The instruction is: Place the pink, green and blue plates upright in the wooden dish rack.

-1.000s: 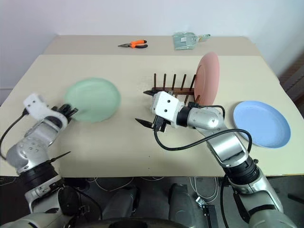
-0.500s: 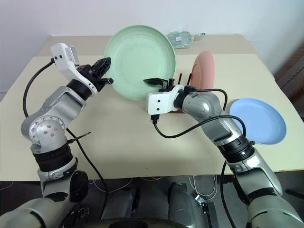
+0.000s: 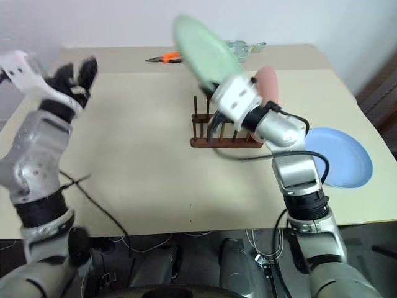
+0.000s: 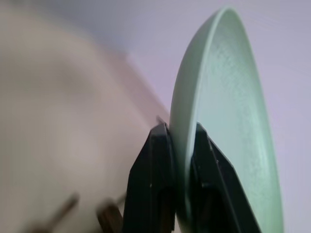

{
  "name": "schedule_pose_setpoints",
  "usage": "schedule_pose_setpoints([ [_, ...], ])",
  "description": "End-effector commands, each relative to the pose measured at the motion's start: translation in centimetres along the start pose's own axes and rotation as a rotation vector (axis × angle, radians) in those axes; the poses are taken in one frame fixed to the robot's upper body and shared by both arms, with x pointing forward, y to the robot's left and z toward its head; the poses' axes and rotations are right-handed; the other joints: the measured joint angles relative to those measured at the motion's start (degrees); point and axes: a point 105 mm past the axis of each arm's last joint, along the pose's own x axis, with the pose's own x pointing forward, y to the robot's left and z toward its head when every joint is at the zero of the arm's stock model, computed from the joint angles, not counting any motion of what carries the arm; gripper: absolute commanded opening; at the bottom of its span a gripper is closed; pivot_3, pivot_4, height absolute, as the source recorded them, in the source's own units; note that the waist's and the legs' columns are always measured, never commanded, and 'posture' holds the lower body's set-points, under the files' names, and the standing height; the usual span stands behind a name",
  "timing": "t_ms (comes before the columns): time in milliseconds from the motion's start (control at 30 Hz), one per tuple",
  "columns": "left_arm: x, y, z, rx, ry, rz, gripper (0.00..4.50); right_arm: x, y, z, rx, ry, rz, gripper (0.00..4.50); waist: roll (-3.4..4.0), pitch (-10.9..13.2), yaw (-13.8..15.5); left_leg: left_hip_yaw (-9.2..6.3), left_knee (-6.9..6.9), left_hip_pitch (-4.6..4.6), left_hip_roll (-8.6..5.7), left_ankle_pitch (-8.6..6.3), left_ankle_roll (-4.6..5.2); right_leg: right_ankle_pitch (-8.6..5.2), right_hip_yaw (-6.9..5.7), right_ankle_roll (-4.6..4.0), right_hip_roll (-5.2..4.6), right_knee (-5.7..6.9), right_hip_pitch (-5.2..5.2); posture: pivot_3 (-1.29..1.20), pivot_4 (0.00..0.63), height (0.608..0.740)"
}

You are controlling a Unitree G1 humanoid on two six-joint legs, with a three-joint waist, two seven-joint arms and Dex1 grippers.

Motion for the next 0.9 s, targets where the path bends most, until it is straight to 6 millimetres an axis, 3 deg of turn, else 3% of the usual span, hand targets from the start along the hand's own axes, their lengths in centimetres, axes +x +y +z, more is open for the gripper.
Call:
schedule_pose_setpoints([
  [33, -1.4, -5.1, -3.0, 0.116, 0.074, -0.291, 3.47, -1.4, -2.0, 2.5, 0.356, -0.096, -0.117, 0.0, 0.03, 0.0, 0.6, -0.03, 0.03, -0.03, -0.02, -0.01, 0.01, -0.07, 0.01, -0.15, 0.0, -0.01, 0.0, 0.0, 0.15, 0.74],
  [200, -4.1, -9.7, -6.1, 0.04, 0.17, -0.553, 3.47, -2.4, -2.4, 1.8, 0.632, -0.075, -0.226, 0.0, 0.29, 0.1, 0.8, -0.01, -0.03, -0.06, 0.05, -0.02, 0.02, -0.06, 0.02, -0.28, 0.01, -0.04, -0.12, 0.0, 0.15, 0.74],
  [667, -4.4, -10.8, -6.9, 0.028, 0.195, -0.591, 3.47, -2.6, -1.8, -1.7, 0.801, 0.097, -0.326, 0.0, 0.53, 0.1, -0.3, 0.08, -0.08, -0.04, 0.05, 0.0, 0.05, -0.05, 0.01, -0.23, 0.03, -0.01, -0.16, 0.0, 0.15, 0.74],
  [800, -4.6, -10.9, -7.2, 0.037, 0.206, -0.596, 3.56, -2.1, -2.3, -1.2, 0.714, 0.1, -0.312, 1.53, 0.54, 0.1, -0.3, 0.09, -0.08, -0.04, 0.05, 0.0, 0.06, -0.06, 0.01, -0.23, 0.03, -0.03, -0.14, 0.0, 0.15, 0.74],
  [867, -4.7, -11.1, -7.3, 0.041, 0.212, -0.603, 3.56, -1.9, -2.6, 0.5, 0.488, 0.086, -0.273, 2.45, 0.58, 0.1, -0.3, 0.11, -0.08, -0.05, 0.05, -0.01, 0.06, -0.07, 0.01, -0.22, 0.03, -0.03, -0.15, 0.0, 0.15, 0.74],
  [900, -4.7, -11.2, -7.5, 0.05, 0.219, -0.612, 3.56, -1.9, -2.8, 1.3, 0.364, 0.078, -0.249, 2.45, 0.6, 0.1, -0.3, 0.12, -0.07, -0.05, 0.05, -0.01, 0.06, -0.07, 0.01, -0.22, 0.03, -0.05, -0.14, 0.0, 0.15, 0.74],
])
